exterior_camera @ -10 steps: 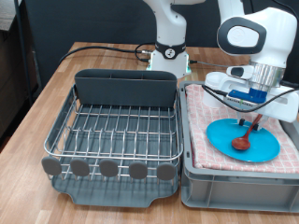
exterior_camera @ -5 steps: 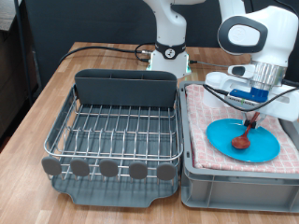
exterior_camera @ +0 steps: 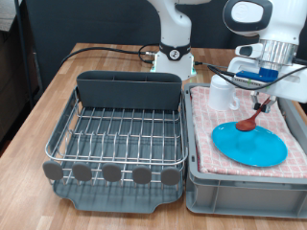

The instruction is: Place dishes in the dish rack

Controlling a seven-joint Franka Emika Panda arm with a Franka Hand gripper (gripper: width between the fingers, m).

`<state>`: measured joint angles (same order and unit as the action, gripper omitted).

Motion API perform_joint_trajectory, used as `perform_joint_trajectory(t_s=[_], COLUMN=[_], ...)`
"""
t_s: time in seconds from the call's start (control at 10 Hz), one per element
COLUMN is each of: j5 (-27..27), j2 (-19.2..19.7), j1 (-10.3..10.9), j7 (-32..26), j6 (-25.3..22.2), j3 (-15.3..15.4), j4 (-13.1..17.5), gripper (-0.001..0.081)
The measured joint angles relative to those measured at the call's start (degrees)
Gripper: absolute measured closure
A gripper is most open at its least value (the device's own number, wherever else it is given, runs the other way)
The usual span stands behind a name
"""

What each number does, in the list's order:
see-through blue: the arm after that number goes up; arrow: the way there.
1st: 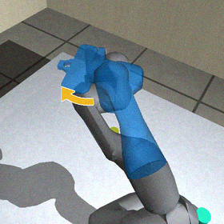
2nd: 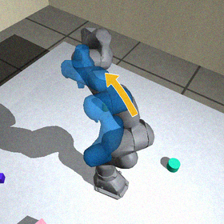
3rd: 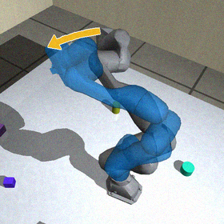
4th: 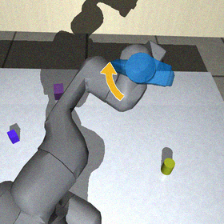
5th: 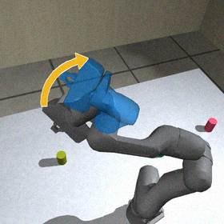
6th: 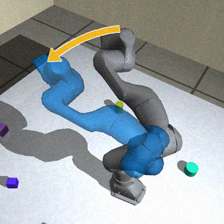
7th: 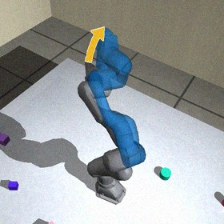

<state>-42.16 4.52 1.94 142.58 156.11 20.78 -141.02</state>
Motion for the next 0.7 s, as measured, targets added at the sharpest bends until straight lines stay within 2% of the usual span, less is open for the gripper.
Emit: perform_joint_trajectory(t_s=[0.3, 0.5, 0.7], j5=[12.3, 18.2, 16.0], j2=[-7.4, -12.6, -12.6], j1=[0.5, 1.2, 0.7], j7=[-0.8, -5.4, -2.0], j6=[-3.8, -4.2, -4.4], j3=[0.2, -0.4, -0.3], j4=[-4.5, -8.1, -8.0], gripper=[0.0718, 0.0718, 0.0718])
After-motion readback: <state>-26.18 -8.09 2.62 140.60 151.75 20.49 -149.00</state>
